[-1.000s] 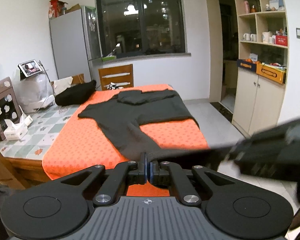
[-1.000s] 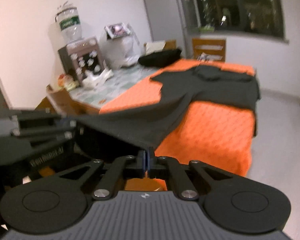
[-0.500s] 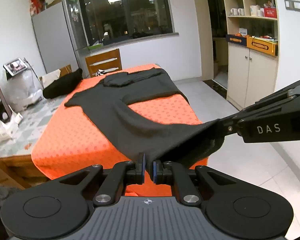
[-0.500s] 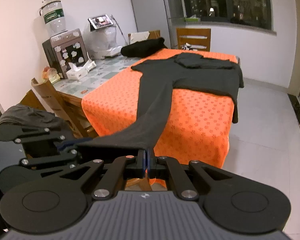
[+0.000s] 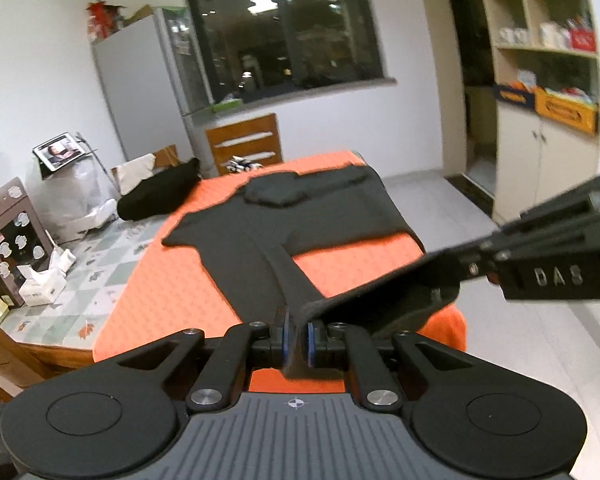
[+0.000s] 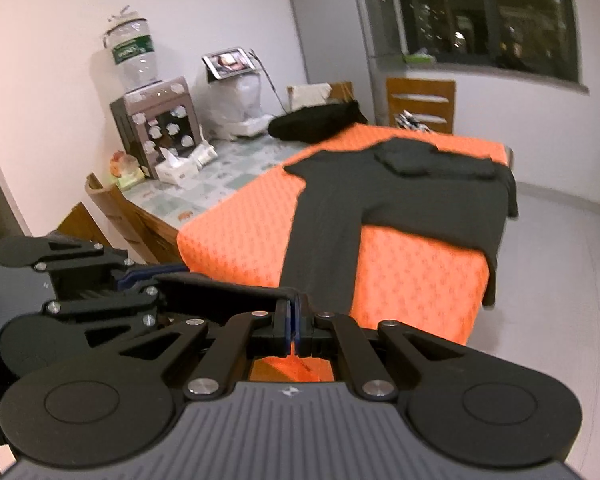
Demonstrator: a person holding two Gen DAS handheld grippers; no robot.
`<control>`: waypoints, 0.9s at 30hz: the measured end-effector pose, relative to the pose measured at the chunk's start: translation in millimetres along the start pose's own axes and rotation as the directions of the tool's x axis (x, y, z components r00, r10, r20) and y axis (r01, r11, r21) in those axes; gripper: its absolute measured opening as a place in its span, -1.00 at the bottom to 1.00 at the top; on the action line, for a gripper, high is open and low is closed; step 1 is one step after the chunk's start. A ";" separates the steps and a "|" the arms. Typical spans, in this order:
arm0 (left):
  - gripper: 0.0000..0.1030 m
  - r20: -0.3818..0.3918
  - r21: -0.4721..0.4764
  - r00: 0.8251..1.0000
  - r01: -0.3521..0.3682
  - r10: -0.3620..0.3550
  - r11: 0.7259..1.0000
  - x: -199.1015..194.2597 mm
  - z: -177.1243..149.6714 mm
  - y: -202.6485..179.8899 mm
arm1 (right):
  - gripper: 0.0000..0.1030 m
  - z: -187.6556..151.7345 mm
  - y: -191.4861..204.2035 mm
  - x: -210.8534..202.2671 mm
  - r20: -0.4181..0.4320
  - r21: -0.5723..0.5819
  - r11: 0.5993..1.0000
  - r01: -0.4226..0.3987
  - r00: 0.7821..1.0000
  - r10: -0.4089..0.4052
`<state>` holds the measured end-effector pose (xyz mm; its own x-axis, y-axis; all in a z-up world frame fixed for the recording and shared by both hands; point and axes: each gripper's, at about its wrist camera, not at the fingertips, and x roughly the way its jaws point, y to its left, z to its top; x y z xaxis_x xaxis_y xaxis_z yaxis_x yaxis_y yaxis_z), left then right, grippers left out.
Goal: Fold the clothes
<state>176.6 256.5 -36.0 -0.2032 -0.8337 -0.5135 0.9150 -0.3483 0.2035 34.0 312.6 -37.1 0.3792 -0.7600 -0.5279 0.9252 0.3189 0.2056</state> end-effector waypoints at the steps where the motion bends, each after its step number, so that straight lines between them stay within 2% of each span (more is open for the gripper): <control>1: -0.76 0.006 -0.015 1.000 -0.005 0.005 1.000 5.2 8.1 4.5 | -0.95 8.5 -2.6 2.9 0.007 -0.013 1.000 -0.009 1.000 0.009; 10: -0.71 0.024 -0.065 0.997 -0.075 0.077 0.995 83.7 72.9 34.4 | -0.95 95.7 -44.6 65.2 0.048 -0.135 0.989 -0.059 0.997 0.066; 16: -0.65 -0.014 -0.130 0.995 -0.103 0.102 0.986 161.0 114.9 57.4 | -0.95 160.9 -90.3 134.9 -0.009 -0.153 0.982 -0.114 0.993 0.114; 19: -0.58 -0.061 -0.176 0.994 -0.098 0.088 0.980 205.2 126.8 68.8 | -0.95 180.4 -114.1 171.6 -0.043 -0.134 0.982 -0.135 0.991 0.130; 22: -0.56 -0.102 -0.233 0.994 -0.057 0.034 0.971 237.4 125.4 77.0 | -0.95 192.2 -138.7 206.9 -0.087 -0.101 0.983 -0.153 0.986 0.145; 27: -0.39 -0.161 -0.330 0.985 0.007 -0.064 0.944 290.1 122.0 90.4 | -0.95 197.7 -170.8 270.4 -0.188 -0.063 0.973 -0.224 0.960 0.208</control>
<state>157.9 -69.1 -64.8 -0.2019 -0.7298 -0.6532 0.9774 -0.1932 -0.0864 -19.1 -59.3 -52.0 0.5546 -0.5562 -0.6190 0.8143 0.5160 0.2659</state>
